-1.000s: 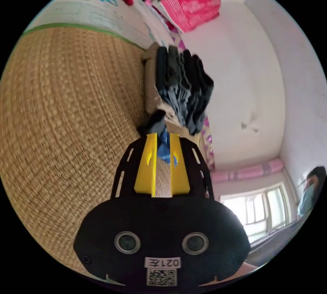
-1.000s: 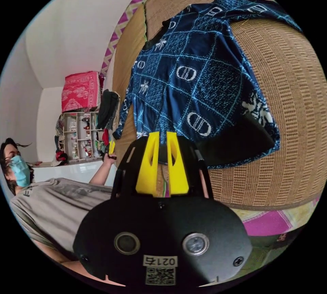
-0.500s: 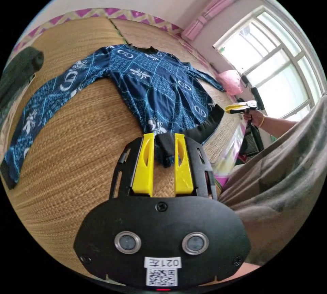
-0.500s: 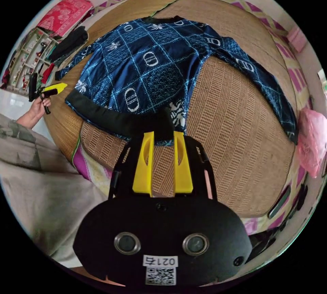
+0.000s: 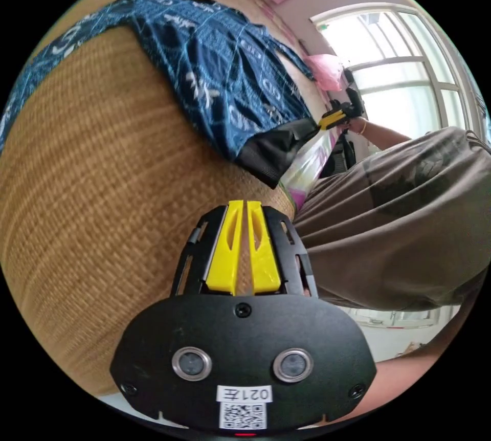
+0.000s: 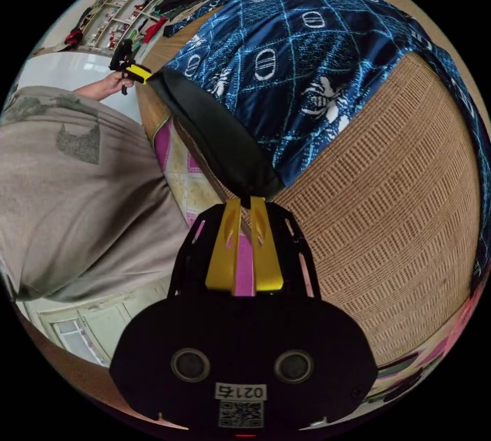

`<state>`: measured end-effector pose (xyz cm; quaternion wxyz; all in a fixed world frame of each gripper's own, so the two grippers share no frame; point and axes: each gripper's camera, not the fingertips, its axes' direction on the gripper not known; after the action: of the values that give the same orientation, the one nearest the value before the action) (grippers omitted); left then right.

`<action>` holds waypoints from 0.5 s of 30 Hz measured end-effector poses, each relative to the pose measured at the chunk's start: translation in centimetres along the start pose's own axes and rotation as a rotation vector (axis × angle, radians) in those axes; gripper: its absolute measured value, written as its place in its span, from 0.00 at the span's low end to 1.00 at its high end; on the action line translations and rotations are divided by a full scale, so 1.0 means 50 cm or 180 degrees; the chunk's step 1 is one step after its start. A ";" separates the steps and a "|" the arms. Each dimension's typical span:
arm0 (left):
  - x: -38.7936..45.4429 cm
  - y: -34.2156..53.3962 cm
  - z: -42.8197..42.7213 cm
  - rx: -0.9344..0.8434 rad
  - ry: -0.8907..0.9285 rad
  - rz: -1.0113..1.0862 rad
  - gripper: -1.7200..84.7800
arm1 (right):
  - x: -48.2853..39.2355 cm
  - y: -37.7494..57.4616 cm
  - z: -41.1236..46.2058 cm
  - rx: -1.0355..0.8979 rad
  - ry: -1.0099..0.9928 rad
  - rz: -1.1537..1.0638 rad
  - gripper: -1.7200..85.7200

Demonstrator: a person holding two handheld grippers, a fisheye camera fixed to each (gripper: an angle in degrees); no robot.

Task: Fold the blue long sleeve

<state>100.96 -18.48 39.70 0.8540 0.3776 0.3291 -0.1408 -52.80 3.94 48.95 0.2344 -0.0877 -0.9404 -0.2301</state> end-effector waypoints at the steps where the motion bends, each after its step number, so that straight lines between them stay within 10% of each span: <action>1: 0.011 0.000 -0.001 0.0117 0.0044 -0.0030 0.02 | 0.009 0.003 -0.006 0.0057 -0.0063 0.0038 0.04; 5: 0.083 -0.065 -0.039 0.0677 -0.0063 0.0159 0.06 | 0.028 -0.012 -0.046 0.0320 -0.0068 0.0034 0.04; 15: 0.117 -0.207 0.079 -0.0066 -0.0360 0.0390 0.09 | 0.056 0.024 -0.121 0.1521 -0.0683 0.0165 0.05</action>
<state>102.06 -28.33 32.06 0.8821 0.3796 0.2582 -0.1060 -52.51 2.28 55.50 0.1533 -0.0779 -0.9850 0.0152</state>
